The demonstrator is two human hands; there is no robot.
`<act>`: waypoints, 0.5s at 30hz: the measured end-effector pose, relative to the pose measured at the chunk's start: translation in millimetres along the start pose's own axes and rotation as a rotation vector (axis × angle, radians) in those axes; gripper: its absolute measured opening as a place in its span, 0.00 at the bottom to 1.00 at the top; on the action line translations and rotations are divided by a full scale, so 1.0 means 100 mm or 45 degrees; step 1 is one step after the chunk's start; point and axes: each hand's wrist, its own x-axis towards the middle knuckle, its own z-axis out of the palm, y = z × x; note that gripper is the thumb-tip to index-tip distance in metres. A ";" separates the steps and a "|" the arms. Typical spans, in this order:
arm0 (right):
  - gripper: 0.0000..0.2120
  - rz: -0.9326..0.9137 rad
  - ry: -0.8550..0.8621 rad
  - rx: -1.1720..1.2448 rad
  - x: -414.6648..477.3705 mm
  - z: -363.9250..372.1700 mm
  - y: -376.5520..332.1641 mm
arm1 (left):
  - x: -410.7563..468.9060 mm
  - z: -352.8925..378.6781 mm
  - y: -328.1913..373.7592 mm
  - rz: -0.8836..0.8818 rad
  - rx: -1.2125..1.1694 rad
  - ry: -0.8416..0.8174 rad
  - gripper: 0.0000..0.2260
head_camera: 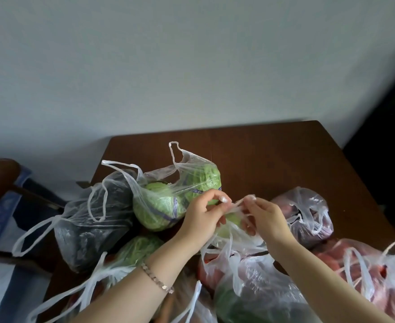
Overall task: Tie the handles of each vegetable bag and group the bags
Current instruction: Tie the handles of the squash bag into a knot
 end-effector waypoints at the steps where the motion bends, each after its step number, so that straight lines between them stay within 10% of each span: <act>1: 0.18 0.020 0.061 -0.002 0.03 -0.01 0.01 | -0.02 -0.01 -0.02 0.087 0.075 -0.045 0.04; 8: 0.07 -0.232 0.011 -0.667 0.02 0.08 0.11 | -0.12 -0.02 -0.20 0.439 0.451 -0.120 0.03; 15: 0.17 -0.262 -0.482 -0.181 -0.16 -0.04 -0.04 | 0.03 -0.10 -0.15 -0.196 -0.163 0.099 0.09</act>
